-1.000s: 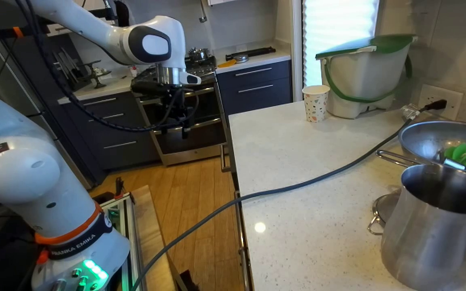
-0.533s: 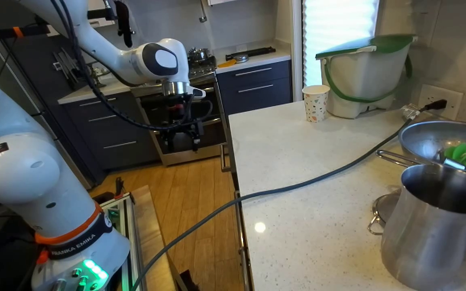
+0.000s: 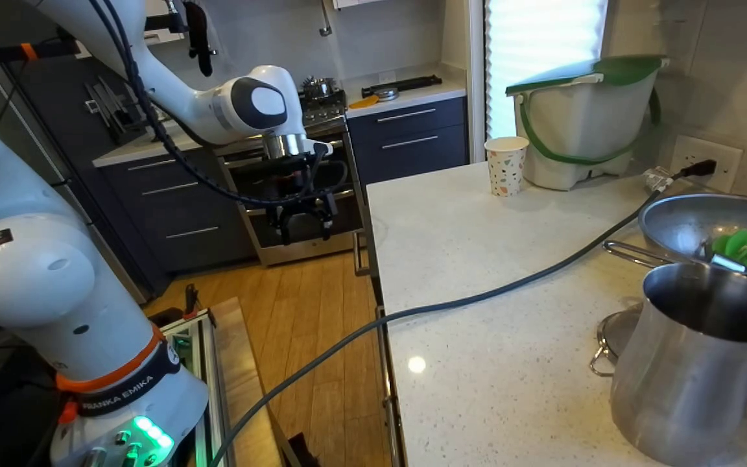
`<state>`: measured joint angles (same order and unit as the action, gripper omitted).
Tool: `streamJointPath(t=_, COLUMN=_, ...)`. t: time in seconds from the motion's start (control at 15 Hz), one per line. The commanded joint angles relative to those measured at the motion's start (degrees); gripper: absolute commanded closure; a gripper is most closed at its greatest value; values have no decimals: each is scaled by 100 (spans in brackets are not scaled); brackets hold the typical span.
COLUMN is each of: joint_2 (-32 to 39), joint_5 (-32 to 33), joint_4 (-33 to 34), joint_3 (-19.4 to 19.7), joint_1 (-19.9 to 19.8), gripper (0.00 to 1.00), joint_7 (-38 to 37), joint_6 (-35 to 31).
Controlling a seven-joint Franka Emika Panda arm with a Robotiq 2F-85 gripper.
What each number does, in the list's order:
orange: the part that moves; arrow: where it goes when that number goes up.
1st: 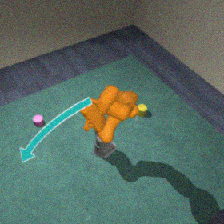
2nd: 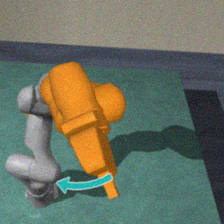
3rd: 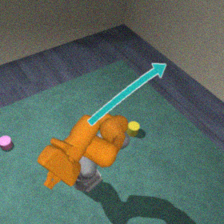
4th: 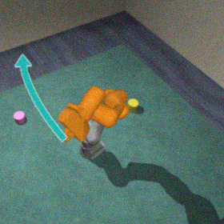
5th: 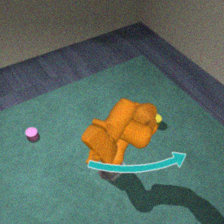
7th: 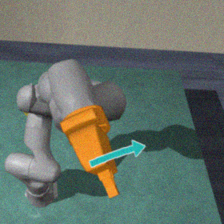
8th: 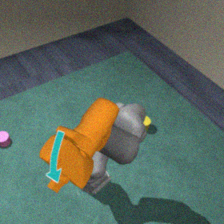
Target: Open the cabinet top left drawer
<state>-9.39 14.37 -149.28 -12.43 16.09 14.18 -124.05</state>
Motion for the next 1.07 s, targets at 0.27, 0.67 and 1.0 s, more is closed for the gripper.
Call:
streamJointPath(t=0.27, joint_2=280, joint_5=671, joint_4=-594, joint_3=103, joint_1=-287, gripper=0, joint_7=224, joint_6=-2191)
streamJointPath(t=0.67, joint_2=591, joint_5=778, joint_4=-720, joint_3=153, joint_1=-485, gripper=0, joint_7=199, joint_6=-3153)
streamJointPath(t=1.0, joint_2=863, joint_5=1476, joint_4=-720, joint_3=155, joint_1=-626, gripper=0, joint_7=-72, joint_6=-3641)
